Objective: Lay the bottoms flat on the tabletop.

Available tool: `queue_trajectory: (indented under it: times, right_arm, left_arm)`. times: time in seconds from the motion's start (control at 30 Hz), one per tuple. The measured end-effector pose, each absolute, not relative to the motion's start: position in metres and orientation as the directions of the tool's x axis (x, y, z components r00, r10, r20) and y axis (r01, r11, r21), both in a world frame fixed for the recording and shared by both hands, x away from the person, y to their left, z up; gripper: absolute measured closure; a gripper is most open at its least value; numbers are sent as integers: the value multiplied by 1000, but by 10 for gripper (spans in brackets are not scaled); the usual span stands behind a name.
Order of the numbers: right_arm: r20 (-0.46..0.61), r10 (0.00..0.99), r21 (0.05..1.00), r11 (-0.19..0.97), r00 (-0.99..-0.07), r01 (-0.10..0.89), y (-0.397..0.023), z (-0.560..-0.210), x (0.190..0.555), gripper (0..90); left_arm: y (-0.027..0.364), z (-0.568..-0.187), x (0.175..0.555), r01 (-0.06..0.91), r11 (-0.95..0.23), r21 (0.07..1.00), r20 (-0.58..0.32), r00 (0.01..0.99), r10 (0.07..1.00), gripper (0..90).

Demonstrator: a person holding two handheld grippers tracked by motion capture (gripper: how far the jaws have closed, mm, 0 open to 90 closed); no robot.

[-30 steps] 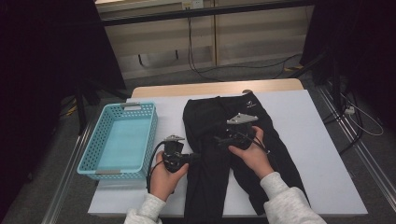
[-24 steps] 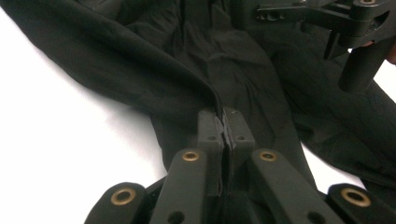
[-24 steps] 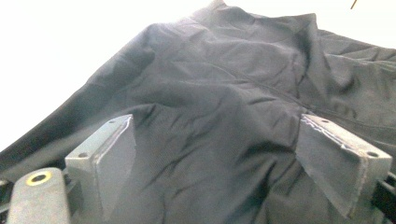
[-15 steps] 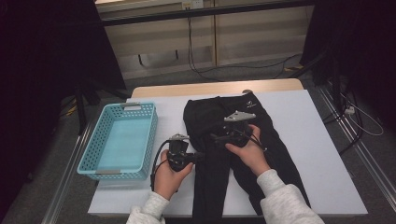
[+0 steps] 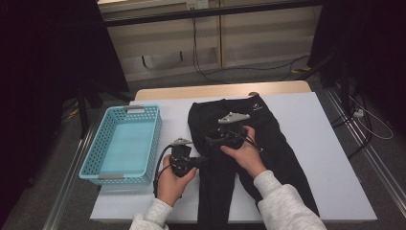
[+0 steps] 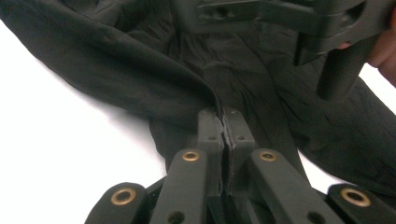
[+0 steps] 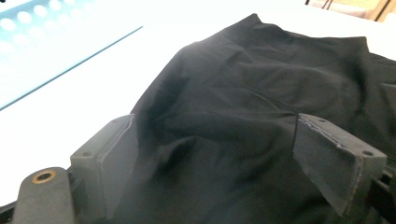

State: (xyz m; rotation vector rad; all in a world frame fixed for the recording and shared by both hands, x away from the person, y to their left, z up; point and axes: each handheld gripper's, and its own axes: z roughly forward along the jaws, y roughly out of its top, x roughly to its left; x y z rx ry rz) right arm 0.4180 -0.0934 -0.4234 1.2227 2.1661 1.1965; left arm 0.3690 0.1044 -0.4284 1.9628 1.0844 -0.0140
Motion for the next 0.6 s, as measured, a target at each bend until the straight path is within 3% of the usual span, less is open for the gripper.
queue_trajectory:
  times: [0.4, 0.6]
  right_arm:
    - [114, 806, 803, 270, -581, 532, -61, -433, 431, 152]
    - [127, 797, 805, 266, -591, 531, -51, -436, 438, 328]
  left_arm:
    - [109, -430, 368, 684, -236, 690, -379, 619, 688, 872]
    - [109, -430, 367, 679, -229, 698, -380, 622, 685, 872]
